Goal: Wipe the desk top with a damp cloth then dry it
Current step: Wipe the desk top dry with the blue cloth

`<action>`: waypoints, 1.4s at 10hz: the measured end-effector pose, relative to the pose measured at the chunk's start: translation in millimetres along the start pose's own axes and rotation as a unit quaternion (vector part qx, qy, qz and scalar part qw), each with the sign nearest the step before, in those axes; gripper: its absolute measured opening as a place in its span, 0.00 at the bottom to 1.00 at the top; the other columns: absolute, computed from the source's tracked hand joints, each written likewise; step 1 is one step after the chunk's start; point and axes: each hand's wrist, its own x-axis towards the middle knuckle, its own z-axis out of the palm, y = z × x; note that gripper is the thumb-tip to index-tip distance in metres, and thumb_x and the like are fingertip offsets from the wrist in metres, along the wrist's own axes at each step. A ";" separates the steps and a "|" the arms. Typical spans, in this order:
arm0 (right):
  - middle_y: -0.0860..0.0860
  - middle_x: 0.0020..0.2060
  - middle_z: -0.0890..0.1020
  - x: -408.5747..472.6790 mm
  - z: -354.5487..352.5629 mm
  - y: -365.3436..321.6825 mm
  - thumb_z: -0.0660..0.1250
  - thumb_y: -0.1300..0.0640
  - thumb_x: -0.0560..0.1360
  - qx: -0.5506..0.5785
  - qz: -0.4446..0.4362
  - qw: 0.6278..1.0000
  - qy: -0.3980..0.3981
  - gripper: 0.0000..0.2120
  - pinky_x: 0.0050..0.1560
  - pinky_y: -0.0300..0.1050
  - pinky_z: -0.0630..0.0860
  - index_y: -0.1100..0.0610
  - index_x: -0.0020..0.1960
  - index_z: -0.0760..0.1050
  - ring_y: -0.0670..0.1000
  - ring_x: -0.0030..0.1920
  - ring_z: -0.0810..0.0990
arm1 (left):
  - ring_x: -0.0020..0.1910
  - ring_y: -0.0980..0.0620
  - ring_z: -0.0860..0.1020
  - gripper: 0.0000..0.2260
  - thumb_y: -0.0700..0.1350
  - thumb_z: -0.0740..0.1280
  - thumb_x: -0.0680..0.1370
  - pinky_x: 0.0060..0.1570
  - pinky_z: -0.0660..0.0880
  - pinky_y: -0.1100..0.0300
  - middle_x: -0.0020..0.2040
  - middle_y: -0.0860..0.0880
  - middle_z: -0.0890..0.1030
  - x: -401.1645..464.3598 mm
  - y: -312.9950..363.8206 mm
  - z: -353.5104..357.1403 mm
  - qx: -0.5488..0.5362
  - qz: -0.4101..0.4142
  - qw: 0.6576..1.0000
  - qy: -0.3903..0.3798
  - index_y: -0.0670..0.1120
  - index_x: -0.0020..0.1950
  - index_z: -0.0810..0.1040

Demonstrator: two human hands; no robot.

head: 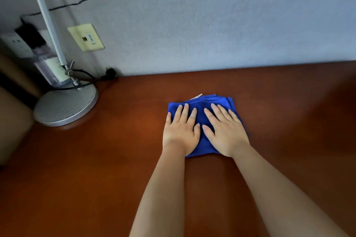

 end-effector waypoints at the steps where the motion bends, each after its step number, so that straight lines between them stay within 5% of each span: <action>1: 0.49 0.78 0.48 -29.5 3.6 -8.8 0.45 0.42 0.82 0.000 0.006 1.000 0.001 0.28 0.76 0.47 0.40 0.50 0.79 0.47 0.48 0.77 0.44 | 0.78 0.51 0.38 0.25 0.55 0.43 0.84 0.75 0.38 0.49 0.80 0.50 0.41 -28.3 1.8 4.6 0.004 0.006 1.000 -0.001 0.52 0.79 0.42; 3: 0.49 0.78 0.48 -45.8 5.7 -14.8 0.28 0.37 0.68 -0.004 0.013 1.000 0.000 0.42 0.75 0.46 0.39 0.50 0.79 0.48 0.48 0.78 0.44 | 0.78 0.51 0.37 0.25 0.54 0.43 0.83 0.75 0.38 0.49 0.80 0.50 0.41 -43.7 2.8 4.0 0.004 0.016 1.000 -0.001 0.52 0.79 0.42; 6: 0.48 0.78 0.49 25.3 4.4 2.9 0.28 0.37 0.67 -0.003 0.008 1.000 0.010 0.42 0.75 0.46 0.40 0.49 0.79 0.48 0.47 0.77 0.45 | 0.78 0.52 0.38 0.24 0.54 0.43 0.83 0.75 0.38 0.49 0.80 0.51 0.41 28.5 -8.8 -2.7 0.002 0.018 1.000 0.004 0.53 0.79 0.42; 9: 0.49 0.78 0.46 147.9 3.2 37.0 0.44 0.41 0.81 -0.005 0.007 1.000 0.005 0.29 0.76 0.48 0.39 0.50 0.79 0.46 0.48 0.77 0.42 | 0.78 0.52 0.39 0.24 0.54 0.44 0.83 0.76 0.39 0.49 0.80 0.51 0.42 153.9 -23.8 -17.5 0.002 0.003 1.000 0.017 0.53 0.79 0.44; 10: 0.49 0.78 0.47 176.1 2.1 42.3 0.35 0.37 0.74 -0.005 0.002 1.000 0.012 0.35 0.76 0.48 0.40 0.49 0.79 0.47 0.48 0.77 0.43 | 0.78 0.53 0.39 0.24 0.54 0.44 0.83 0.76 0.39 0.49 0.80 0.51 0.42 180.6 -28.9 -22.1 0.002 0.002 1.000 0.019 0.53 0.79 0.43; 11: 0.49 0.78 0.48 187.5 -0.1 44.4 0.31 0.37 0.71 0.005 -0.006 1.000 0.008 0.39 0.76 0.48 0.40 0.50 0.79 0.48 0.48 0.77 0.44 | 0.78 0.53 0.39 0.24 0.54 0.44 0.83 0.76 0.39 0.49 0.80 0.51 0.43 191.3 -31.0 -23.1 0.006 -0.005 1.000 0.018 0.53 0.79 0.43; 12: 0.50 0.78 0.47 187.6 -1.2 45.2 0.42 0.41 0.81 -0.004 -0.013 1.000 -0.002 0.29 0.76 0.49 0.40 0.51 0.79 0.47 0.49 0.77 0.43 | 0.78 0.53 0.39 0.24 0.53 0.44 0.83 0.76 0.39 0.49 0.80 0.51 0.42 190.9 -31.1 -22.5 0.008 -0.008 1.000 0.015 0.53 0.79 0.43; 14: 0.51 0.78 0.47 153.2 -1.3 39.8 0.45 0.42 0.81 0.003 -0.018 1.000 0.000 0.28 0.76 0.49 0.40 0.50 0.79 0.47 0.49 0.78 0.43 | 0.78 0.52 0.39 0.24 0.53 0.43 0.84 0.76 0.39 0.49 0.80 0.50 0.42 157.1 -23.4 -19.5 0.014 -0.013 1.000 0.005 0.53 0.79 0.43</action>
